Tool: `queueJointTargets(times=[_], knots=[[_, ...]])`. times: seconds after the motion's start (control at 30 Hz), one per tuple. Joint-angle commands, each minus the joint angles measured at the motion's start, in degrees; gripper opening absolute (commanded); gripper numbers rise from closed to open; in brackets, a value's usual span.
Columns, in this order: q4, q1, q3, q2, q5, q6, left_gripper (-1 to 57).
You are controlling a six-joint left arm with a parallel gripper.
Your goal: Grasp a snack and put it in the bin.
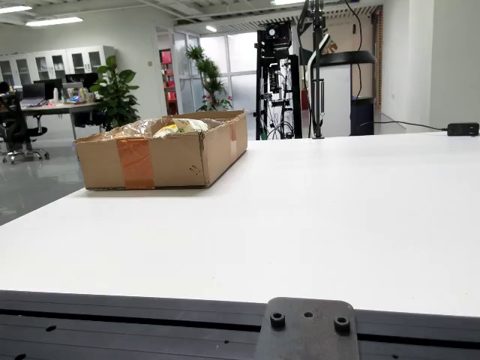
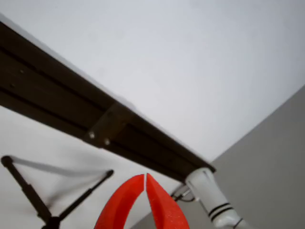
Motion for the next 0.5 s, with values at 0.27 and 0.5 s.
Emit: queueJointTargets(times=[0.27, 0.5], knots=[[0.17, 1.83, -0.07, -0.01, -0.06, -0.98, 0.4], [0.25, 2.96, -0.07, -0.01, -1.71, 5.07, 0.4]])
